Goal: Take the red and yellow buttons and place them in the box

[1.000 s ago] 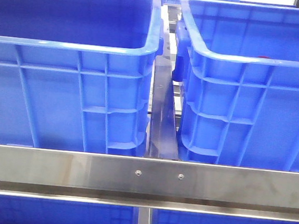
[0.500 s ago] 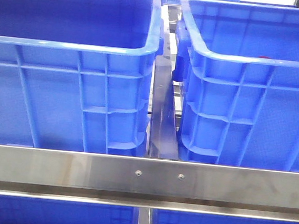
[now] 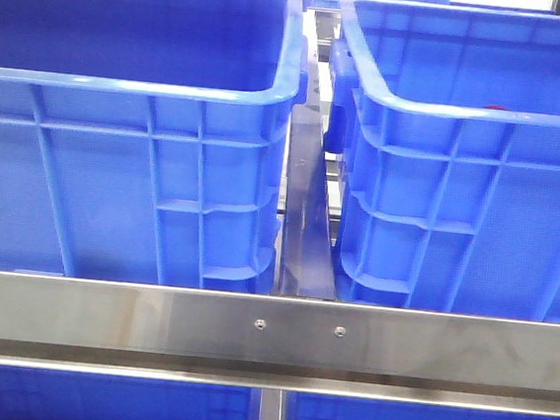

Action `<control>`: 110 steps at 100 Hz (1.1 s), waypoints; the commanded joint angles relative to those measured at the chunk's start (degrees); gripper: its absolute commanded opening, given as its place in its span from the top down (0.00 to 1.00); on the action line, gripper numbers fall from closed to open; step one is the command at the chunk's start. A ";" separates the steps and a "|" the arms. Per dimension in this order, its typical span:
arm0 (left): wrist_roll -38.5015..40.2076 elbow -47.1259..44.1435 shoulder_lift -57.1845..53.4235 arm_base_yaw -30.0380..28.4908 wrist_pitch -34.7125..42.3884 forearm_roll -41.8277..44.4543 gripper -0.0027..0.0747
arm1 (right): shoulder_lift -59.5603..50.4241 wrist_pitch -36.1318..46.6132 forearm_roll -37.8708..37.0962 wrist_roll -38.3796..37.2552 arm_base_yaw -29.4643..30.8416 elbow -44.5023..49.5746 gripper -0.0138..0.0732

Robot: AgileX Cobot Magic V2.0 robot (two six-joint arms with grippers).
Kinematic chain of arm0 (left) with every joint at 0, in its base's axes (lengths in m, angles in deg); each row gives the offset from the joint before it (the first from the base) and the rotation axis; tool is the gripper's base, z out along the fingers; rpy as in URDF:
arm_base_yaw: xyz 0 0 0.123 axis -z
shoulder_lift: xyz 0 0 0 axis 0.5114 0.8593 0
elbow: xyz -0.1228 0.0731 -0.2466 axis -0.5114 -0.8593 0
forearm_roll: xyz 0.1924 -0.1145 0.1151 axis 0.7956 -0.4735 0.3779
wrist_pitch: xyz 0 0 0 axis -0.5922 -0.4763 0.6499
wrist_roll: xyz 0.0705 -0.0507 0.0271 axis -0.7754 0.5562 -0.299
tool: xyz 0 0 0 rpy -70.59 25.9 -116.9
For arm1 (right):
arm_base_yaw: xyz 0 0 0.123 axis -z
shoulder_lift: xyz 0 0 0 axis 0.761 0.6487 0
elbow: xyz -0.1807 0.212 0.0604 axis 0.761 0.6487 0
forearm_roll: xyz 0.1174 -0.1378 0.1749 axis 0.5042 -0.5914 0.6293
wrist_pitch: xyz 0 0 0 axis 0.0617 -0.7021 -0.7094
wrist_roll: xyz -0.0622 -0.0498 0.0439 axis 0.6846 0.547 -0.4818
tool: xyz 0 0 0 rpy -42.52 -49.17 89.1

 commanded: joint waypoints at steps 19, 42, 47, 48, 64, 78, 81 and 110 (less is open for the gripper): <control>5.32 -4.71 -1.85 0.05 14.11 3.99 0.99 | 0.13 -1.63 5.52 0.12 0.24 -1.57 0.97; 5.45 -4.61 -1.85 0.05 13.31 3.86 0.99 | 0.13 -1.63 5.52 0.12 0.24 -1.57 0.97; 5.45 -4.61 -1.85 0.05 13.33 3.86 0.99 | 0.13 -1.63 5.52 0.12 0.24 -1.57 0.97; 5.45 -4.61 -1.85 0.05 13.33 3.86 0.99 | 0.13 -1.63 5.52 0.12 0.24 -1.57 0.97; 5.45 -4.61 -1.85 0.05 13.33 3.86 0.99 | 0.13 -1.63 5.52 0.12 0.24 -1.57 0.97; 5.45 -4.61 -1.85 0.05 13.33 3.86 0.99 | 0.13 -1.63 5.52 0.12 0.24 -1.57 0.97; 5.45 -4.61 -1.85 0.05 13.33 3.86 0.99 | 0.13 -1.63 5.52 0.12 0.24 -1.57 0.97; 5.45 -4.61 -1.85 0.05 13.33 3.86 0.99 | 0.13 -1.63 5.52 0.12 0.24 -1.57 0.97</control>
